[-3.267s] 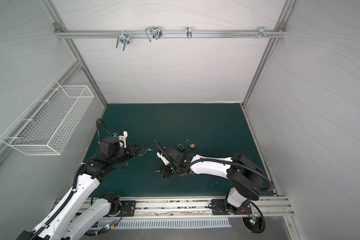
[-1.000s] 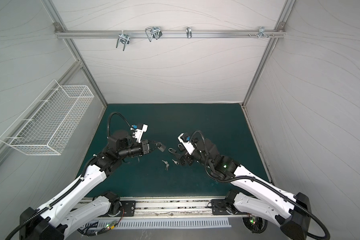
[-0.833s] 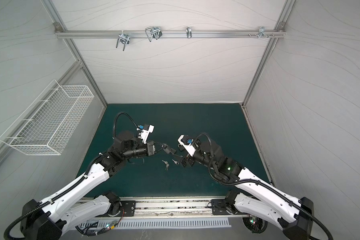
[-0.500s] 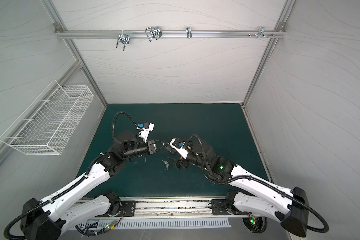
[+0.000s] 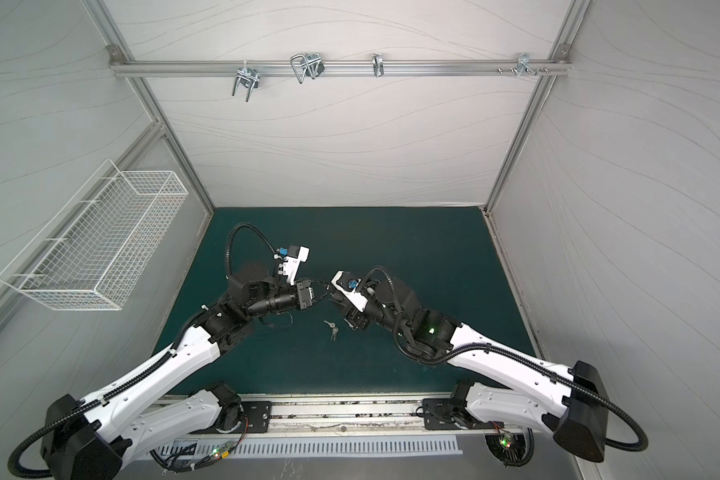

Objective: Lock with the key

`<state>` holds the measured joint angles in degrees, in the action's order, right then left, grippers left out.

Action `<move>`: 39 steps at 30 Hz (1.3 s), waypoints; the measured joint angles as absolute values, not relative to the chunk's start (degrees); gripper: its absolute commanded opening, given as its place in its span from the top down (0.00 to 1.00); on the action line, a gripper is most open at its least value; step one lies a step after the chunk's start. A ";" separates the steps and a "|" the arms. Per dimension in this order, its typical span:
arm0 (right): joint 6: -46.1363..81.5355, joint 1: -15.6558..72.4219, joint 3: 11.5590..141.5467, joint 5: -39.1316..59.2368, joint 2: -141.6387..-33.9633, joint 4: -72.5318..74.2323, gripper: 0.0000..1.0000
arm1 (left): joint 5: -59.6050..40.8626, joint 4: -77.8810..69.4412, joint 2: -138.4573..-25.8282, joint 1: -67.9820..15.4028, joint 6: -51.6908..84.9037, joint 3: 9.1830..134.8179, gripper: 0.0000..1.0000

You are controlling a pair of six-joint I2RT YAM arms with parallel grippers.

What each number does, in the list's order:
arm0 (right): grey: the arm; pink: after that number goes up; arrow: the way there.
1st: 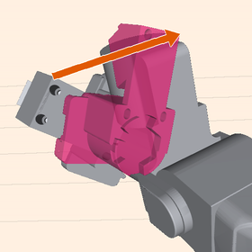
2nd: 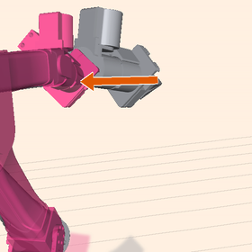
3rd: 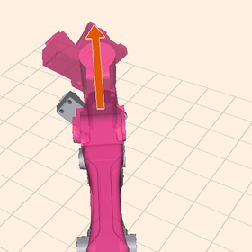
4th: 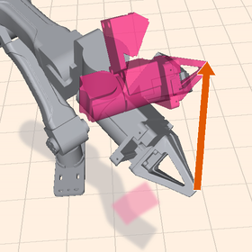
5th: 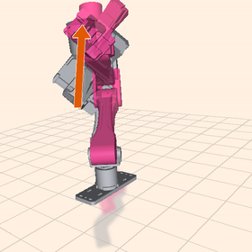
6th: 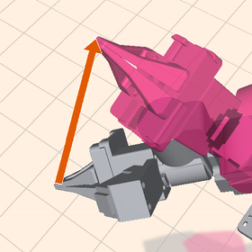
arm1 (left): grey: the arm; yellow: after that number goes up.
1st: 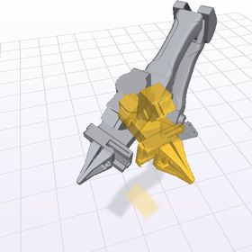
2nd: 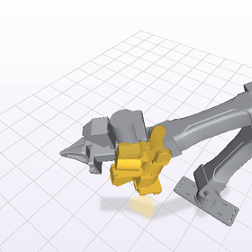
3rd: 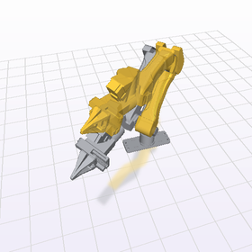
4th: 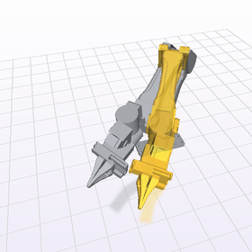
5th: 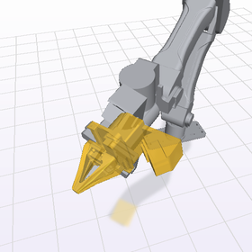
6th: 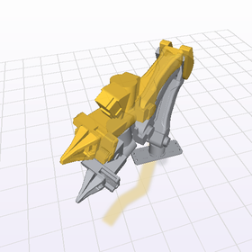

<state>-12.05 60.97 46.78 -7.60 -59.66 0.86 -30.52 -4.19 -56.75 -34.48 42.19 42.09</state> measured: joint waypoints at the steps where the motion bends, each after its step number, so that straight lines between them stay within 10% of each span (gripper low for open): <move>1: -12.01 60.95 46.81 -7.42 -59.79 0.89 0.49 | -30.52 -4.21 -56.75 -34.52 42.22 42.09 1.00; 17: -10.74 60.95 46.85 -6.79 -60.97 0.82 0.48 | -30.57 -4.56 -57.17 -34.65 42.22 42.09 1.00; 33: -9.98 60.88 46.89 -6.68 -60.93 0.64 0.89 | -30.68 -4.51 -56.95 -34.68 41.71 42.19 1.00; 39: -8.54 60.69 46.87 -6.87 -57.52 -1.50 1.00 | -28.47 -1.80 -54.70 -34.94 38.96 43.42 0.11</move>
<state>-8.54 60.69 46.87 -6.87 -57.52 -1.50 -28.47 -1.80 -54.70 -34.94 38.96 43.42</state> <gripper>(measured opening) 0.340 0.629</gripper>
